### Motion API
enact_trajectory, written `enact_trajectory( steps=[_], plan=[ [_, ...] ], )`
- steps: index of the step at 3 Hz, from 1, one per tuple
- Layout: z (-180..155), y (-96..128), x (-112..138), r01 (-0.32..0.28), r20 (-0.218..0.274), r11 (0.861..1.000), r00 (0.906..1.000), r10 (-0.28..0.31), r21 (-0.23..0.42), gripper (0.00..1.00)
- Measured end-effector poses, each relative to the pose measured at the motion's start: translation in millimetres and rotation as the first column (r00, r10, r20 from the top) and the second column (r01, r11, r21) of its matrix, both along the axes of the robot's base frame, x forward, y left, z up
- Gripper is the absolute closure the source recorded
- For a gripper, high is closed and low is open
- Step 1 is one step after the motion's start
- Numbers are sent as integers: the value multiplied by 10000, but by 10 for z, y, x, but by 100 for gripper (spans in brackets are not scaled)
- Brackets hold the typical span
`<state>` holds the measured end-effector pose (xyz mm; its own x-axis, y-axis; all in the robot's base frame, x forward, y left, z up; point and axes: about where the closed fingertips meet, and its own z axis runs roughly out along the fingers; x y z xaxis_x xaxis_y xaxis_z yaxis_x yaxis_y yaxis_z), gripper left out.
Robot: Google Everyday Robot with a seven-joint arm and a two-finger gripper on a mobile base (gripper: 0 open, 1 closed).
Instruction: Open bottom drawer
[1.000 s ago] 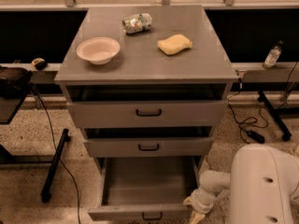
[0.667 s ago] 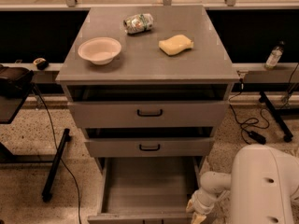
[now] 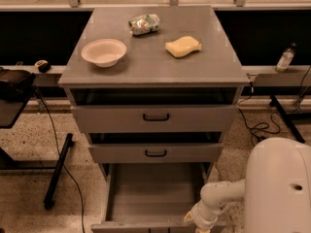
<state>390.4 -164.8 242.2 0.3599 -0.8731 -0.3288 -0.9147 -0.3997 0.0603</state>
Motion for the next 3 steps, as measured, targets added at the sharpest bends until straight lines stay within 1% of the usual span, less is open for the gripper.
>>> enact_trajectory(
  steps=[1, 2, 3],
  plan=[
    [144, 389, 66, -853, 576, 9963, 9947, 848, 68, 56],
    [188, 624, 219, -1106, 887, 9934, 9902, 1076, 304, 79],
    [204, 688, 645, -716, 1305, 9948, 9895, 617, 719, 99]
  ],
)
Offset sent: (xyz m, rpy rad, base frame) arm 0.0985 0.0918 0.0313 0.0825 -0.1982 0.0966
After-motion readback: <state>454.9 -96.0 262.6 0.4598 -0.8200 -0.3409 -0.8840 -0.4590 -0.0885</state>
